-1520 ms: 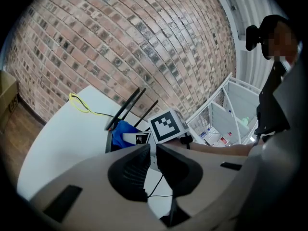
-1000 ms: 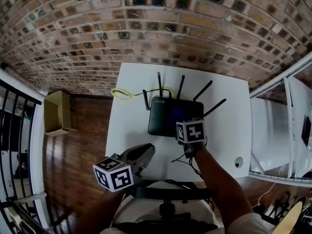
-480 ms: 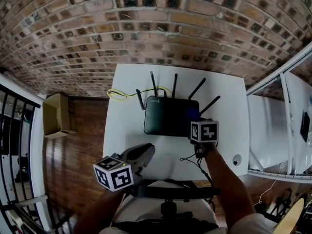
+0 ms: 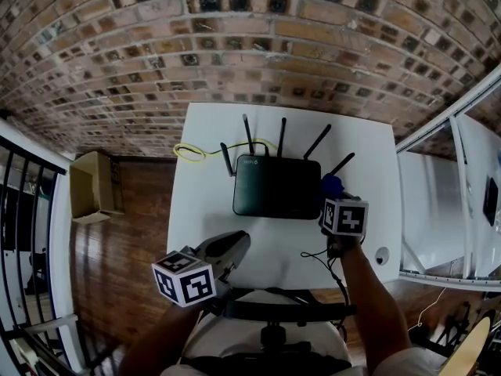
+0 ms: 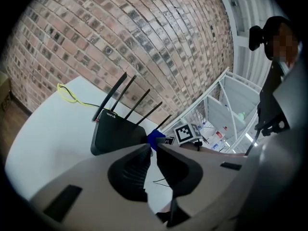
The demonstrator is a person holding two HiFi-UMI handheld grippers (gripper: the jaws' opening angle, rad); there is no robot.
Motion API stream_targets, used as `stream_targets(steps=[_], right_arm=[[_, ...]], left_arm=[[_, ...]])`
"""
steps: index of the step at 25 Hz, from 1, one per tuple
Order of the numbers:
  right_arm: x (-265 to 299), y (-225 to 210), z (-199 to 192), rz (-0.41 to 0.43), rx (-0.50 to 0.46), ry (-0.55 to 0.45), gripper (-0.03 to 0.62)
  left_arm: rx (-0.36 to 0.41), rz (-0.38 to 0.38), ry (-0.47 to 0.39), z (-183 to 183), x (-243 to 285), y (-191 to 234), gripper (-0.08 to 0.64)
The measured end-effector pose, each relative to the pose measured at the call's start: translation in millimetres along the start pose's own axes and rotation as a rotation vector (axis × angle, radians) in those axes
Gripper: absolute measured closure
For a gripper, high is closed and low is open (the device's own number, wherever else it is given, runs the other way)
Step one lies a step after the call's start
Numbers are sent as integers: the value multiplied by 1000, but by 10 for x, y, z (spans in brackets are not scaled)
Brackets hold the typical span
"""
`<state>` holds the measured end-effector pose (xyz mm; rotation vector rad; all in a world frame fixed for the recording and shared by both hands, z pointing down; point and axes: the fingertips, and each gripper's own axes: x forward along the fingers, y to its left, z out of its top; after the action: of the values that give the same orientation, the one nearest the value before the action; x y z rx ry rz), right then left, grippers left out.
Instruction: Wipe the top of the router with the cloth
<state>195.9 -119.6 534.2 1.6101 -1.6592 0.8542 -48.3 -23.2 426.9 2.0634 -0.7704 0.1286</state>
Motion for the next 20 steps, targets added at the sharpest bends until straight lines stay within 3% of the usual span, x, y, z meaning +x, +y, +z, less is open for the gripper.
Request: stream_targets(steps=[7, 11, 16, 20], right_arm=[[-174, 615, 253, 122, -34, -88, 446], [-187, 1224, 341, 255, -89, -117, 446], [-90, 2098, 202, 405, -187, -57, 446], [4, 2602, 27, 470, -250, 6, 446]], left_arm=[[-9, 11, -9, 6, -89, 82, 502], [-15, 29, -20, 2, -198, 168, 502], [-32, 58, -31, -25, -390, 283, 502], [-38, 78, -42, -9, -524, 366, 502]])
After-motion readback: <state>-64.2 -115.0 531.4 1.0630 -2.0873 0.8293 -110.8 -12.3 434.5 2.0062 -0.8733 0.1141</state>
